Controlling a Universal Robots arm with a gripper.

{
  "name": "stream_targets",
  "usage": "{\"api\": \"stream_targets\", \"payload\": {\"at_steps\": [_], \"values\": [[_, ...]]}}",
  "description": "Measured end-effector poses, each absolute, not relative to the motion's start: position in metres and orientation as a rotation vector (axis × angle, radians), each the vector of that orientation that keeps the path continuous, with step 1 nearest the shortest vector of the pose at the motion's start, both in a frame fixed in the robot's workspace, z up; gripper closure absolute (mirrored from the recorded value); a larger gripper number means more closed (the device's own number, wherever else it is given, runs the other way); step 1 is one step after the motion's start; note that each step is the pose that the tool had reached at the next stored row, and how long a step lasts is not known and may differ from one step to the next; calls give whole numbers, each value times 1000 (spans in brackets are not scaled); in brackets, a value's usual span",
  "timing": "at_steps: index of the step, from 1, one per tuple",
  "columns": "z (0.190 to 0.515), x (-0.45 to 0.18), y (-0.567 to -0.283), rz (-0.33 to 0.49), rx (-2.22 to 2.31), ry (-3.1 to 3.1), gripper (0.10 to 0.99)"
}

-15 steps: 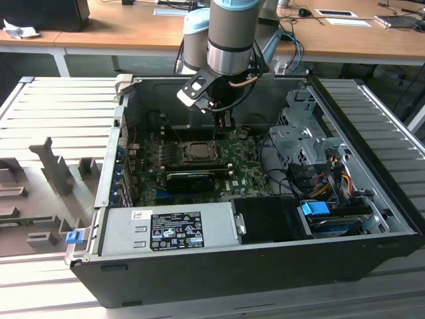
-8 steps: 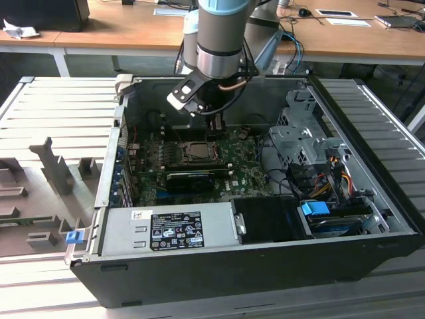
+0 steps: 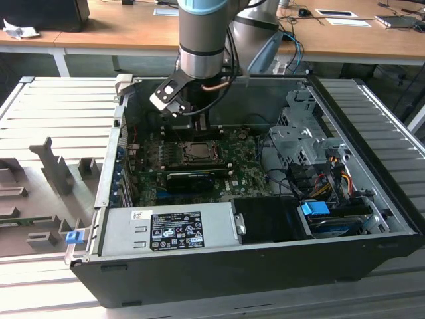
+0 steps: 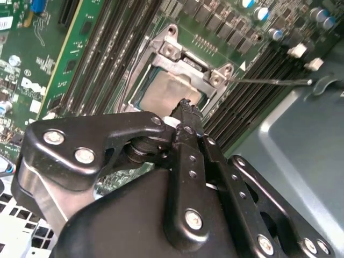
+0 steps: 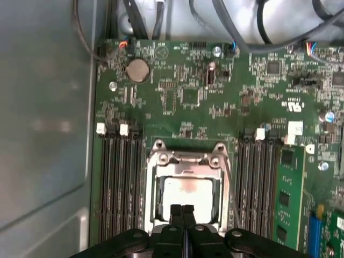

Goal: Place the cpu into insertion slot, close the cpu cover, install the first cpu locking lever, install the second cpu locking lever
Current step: 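Close the cpu cover, then install the first cpu locking lever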

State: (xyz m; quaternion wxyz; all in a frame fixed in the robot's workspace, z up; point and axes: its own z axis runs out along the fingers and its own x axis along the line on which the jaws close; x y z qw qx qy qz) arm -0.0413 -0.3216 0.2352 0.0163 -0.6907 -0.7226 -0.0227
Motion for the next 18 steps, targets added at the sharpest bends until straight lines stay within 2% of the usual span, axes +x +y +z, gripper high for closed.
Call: {"api": "stream_targets", "payload": {"at_steps": [18], "values": [[249, -43, -322, -70, -2149, -2246, 980]]}}
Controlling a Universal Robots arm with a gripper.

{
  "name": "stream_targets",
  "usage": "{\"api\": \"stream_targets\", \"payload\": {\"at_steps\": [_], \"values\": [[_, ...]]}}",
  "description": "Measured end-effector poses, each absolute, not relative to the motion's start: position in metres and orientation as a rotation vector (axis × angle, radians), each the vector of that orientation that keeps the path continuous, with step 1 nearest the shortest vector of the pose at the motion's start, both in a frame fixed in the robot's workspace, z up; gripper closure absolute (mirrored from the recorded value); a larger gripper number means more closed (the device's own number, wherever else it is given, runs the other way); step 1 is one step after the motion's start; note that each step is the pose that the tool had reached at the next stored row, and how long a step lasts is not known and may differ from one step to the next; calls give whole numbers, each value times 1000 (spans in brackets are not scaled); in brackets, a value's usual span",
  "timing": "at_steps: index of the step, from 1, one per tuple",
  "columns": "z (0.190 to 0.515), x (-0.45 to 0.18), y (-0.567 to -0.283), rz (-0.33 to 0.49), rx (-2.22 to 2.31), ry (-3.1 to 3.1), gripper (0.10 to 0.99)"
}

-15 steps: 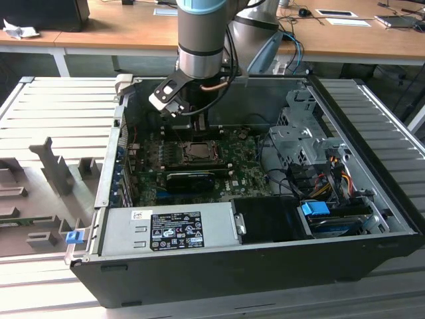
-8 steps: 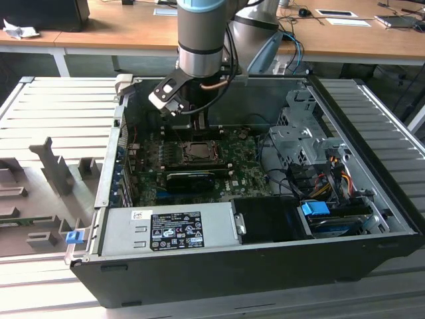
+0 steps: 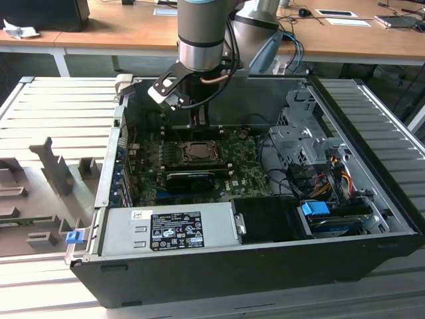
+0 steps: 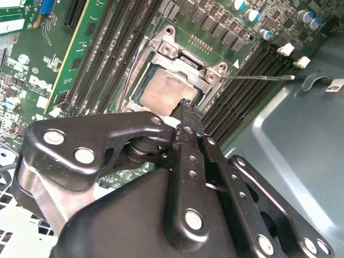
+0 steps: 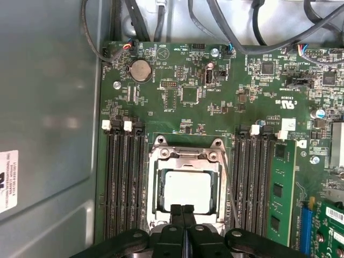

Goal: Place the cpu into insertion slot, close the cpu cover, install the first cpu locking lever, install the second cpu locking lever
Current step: 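Install the first cpu locking lever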

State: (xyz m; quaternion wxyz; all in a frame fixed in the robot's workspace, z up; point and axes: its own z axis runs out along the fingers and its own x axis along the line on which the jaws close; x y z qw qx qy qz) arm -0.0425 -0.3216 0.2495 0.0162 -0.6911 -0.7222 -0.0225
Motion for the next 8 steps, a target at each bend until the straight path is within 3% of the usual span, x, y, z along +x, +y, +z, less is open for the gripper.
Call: {"api": "stream_targets", "payload": {"at_steps": [8], "values": [[260, -43, -322, -70, -2149, -2246, 980]]}}
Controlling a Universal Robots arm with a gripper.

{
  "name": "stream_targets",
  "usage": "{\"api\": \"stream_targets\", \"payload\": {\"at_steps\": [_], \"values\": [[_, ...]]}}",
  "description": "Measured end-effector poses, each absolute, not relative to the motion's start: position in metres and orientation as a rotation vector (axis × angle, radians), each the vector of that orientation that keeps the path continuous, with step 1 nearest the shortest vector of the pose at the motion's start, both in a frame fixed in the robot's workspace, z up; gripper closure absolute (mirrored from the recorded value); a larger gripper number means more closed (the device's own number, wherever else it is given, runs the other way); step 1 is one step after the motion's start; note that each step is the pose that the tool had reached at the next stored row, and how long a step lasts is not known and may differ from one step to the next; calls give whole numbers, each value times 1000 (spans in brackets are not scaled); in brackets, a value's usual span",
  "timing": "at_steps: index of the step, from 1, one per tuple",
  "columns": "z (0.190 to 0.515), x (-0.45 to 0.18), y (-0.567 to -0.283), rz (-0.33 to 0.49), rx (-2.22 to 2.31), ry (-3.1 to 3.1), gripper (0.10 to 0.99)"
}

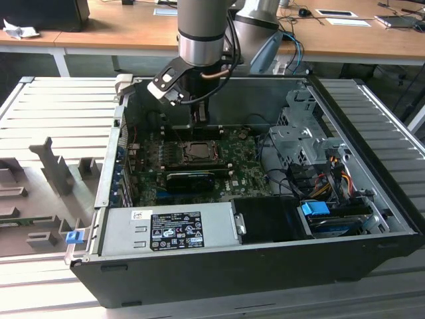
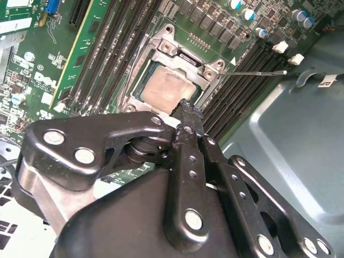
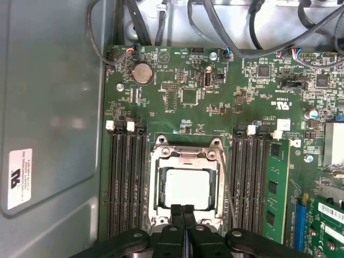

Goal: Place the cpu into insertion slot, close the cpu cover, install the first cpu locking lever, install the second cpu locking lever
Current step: 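Install the first cpu locking lever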

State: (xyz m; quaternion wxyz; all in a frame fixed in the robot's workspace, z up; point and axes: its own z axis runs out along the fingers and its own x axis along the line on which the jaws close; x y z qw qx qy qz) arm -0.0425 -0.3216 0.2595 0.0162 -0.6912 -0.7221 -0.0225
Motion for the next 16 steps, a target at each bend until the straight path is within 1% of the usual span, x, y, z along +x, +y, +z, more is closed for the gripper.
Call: {"api": "stream_targets", "payload": {"at_steps": [11, 16], "values": [[275, -43, -322, -66, -2151, -2247, 980], [275, -43, -322, -65, -2108, -2287, 980]]}}
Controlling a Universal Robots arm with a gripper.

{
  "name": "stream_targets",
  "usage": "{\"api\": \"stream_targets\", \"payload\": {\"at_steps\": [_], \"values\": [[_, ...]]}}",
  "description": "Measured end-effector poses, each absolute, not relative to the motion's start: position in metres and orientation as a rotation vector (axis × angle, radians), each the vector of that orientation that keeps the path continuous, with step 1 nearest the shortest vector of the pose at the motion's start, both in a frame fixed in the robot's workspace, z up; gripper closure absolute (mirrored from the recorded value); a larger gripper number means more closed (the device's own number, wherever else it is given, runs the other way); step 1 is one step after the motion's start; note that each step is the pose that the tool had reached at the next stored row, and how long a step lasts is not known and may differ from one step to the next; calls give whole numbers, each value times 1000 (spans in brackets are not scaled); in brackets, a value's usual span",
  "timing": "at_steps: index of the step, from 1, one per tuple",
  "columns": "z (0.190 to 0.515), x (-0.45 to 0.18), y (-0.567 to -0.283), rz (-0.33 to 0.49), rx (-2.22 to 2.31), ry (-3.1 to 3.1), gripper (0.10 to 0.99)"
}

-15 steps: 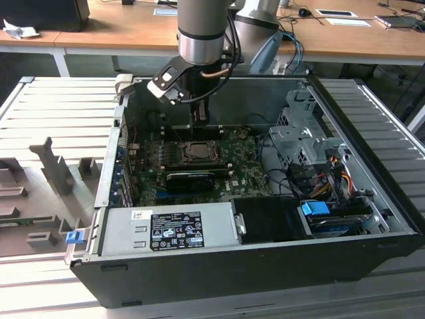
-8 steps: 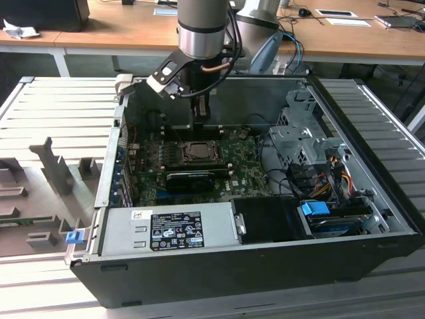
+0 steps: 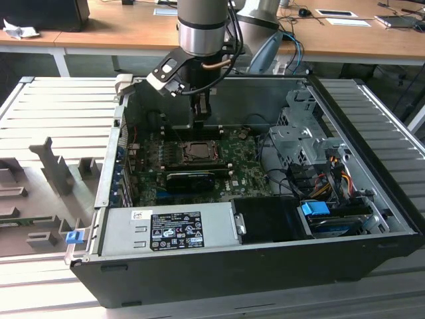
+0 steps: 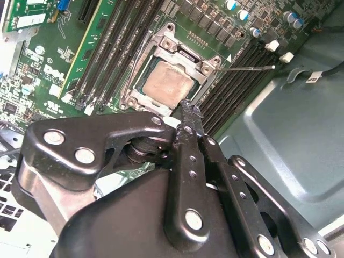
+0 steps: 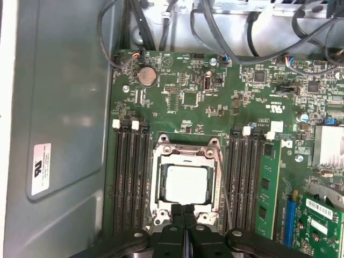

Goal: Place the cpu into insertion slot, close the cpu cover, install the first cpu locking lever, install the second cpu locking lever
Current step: 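Install the first cpu locking lever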

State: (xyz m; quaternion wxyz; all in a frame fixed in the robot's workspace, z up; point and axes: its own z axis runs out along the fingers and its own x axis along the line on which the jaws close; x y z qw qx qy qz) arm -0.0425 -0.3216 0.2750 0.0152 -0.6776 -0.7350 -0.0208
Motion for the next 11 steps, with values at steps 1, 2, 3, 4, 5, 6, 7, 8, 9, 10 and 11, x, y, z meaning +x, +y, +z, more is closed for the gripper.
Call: {"api": "stream_targets", "payload": {"at_steps": [1, 2, 3, 4, 5, 6, 7, 8, 9, 10, 11], "values": [[275, -43, -322, -64, -2097, -2297, 980], [275, -43, -322, -64, -2079, -2313, 980], [275, -43, -322, -64, -2074, -2318, 980], [275, -43, -322, -64, -2068, -2323, 980], [275, -43, -322, -64, -2062, -2327, 980], [275, -43, -322, -63, -2052, -2337, 980], [275, -43, -322, -63, -2036, -2350, 980], [275, -43, -322, -63, -2025, -2359, 980], [275, -43, -322, -63, -2017, -2366, 980], [275, -43, -322, -63, -2008, -2373, 980], [275, -43, -322, -62, -2001, -2379, 980]]}}
